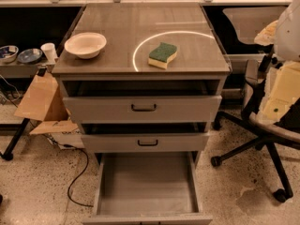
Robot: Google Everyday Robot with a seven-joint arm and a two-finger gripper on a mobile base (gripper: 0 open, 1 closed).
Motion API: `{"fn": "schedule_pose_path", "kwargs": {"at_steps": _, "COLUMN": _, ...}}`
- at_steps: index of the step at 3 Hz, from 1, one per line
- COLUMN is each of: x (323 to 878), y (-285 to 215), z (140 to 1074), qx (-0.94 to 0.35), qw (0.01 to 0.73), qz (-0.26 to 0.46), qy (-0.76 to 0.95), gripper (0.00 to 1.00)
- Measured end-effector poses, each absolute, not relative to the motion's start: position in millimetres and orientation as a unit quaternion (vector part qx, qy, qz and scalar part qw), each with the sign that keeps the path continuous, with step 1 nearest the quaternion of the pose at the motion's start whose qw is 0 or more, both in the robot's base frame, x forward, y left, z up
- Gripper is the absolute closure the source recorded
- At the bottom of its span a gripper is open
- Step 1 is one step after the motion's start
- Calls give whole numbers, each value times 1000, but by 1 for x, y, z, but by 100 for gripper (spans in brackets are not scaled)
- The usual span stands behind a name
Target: Place sponge into bottom drawer
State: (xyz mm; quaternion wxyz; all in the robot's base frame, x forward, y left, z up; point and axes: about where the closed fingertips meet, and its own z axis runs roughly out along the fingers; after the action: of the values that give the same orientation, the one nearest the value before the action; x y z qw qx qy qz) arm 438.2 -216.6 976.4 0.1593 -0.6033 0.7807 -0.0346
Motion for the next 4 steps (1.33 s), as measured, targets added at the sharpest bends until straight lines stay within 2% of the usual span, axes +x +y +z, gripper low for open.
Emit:
{"fn": "schedule_pose_path", "kwargs": {"at_steps": 1, "x": 438, "y": -217, "z": 976, "qx": -603, "qw": 159, "qz": -35, "qy": 781, "gripper": 0}}
{"fn": "schedule_pose_path", "kwargs": {"at_steps": 2, "x": 472, "y": -198, "z": 988, "qx": -595, "qw": 193, "qz": -20, "qy": 780, "gripper": 0}}
{"fn": "schedule_pose_path", "kwargs": {"at_steps": 4, "x": 618, "y": -132, "z": 979, "qx": -481, "qw": 297, "qz": 84, "qy": 821, "gripper": 0}}
